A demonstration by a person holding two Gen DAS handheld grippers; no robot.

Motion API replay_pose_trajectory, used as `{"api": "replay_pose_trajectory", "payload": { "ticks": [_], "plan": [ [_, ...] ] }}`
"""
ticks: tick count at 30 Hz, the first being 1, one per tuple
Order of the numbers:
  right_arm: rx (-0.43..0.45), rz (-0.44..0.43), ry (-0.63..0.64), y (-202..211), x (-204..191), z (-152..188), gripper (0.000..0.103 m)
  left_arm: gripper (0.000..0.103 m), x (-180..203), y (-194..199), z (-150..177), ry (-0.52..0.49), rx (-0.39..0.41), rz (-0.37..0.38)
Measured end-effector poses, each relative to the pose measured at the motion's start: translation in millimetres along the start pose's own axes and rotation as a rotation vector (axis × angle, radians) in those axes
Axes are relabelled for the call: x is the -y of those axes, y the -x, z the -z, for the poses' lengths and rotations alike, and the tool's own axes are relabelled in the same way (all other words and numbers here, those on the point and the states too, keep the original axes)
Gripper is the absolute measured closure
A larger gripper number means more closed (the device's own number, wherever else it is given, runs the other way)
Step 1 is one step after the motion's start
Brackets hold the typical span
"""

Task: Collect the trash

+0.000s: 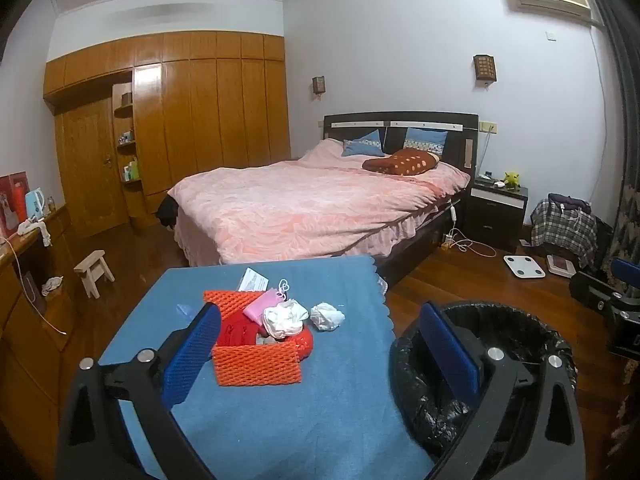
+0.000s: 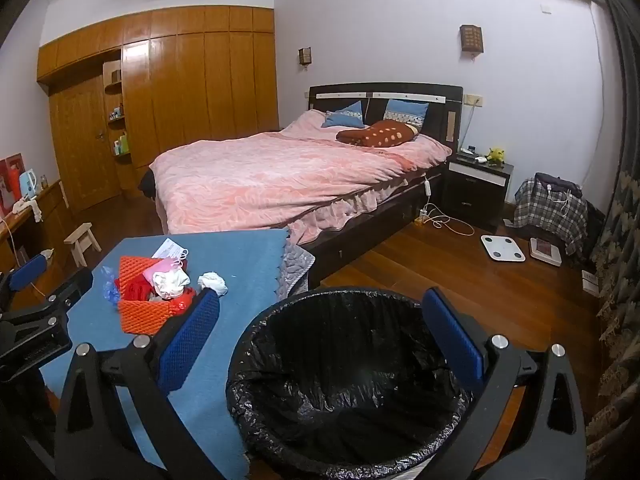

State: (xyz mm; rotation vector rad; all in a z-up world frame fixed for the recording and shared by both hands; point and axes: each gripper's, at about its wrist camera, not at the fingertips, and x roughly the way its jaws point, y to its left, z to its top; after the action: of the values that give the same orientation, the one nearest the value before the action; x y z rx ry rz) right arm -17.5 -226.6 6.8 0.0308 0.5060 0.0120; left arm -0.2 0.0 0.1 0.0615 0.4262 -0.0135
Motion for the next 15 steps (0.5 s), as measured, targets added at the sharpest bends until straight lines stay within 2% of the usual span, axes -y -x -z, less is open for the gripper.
{"api": "replay_pose_trajectory", "payload": {
  "ticks": [15],
  "plan": [
    [-0.003,0.002,-0.001,0.6,1.1,1.0,0.004,0.006,-0.1,-0.1,0.0,0.000,-0.003,0.000]
  ]
}}
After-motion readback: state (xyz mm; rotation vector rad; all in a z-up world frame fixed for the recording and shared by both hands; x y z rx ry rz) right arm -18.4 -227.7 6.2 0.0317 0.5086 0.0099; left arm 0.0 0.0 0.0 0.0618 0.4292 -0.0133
